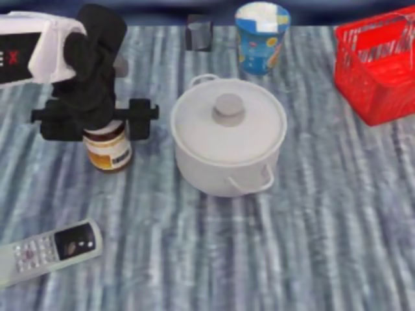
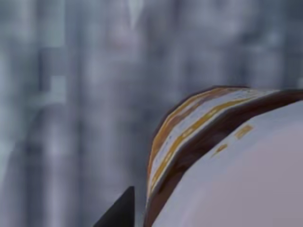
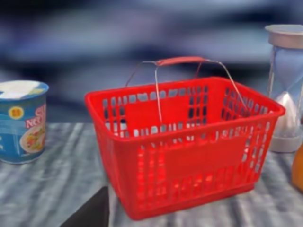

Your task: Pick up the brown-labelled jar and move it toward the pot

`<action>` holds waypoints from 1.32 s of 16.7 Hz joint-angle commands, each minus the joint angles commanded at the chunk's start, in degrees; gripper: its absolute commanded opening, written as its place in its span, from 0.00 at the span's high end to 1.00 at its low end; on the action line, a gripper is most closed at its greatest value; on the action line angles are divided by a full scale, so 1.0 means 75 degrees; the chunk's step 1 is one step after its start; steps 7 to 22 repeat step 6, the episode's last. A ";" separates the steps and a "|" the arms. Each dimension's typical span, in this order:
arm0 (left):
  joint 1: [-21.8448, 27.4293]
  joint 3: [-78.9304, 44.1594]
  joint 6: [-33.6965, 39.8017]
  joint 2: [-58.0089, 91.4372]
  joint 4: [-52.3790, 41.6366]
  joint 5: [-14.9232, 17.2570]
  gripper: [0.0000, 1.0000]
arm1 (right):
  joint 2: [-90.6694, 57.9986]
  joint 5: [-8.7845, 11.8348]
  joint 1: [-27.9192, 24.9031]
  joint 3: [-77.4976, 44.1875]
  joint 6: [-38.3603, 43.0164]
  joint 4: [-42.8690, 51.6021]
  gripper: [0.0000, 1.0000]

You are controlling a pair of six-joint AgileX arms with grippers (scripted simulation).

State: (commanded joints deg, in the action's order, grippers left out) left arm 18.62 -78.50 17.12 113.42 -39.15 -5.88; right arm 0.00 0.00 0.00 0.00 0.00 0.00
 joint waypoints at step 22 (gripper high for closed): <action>0.0000 0.0000 0.0000 0.0000 0.0000 0.0000 0.00 | 0.0000 0.0000 0.0000 0.0000 0.0000 0.0000 0.00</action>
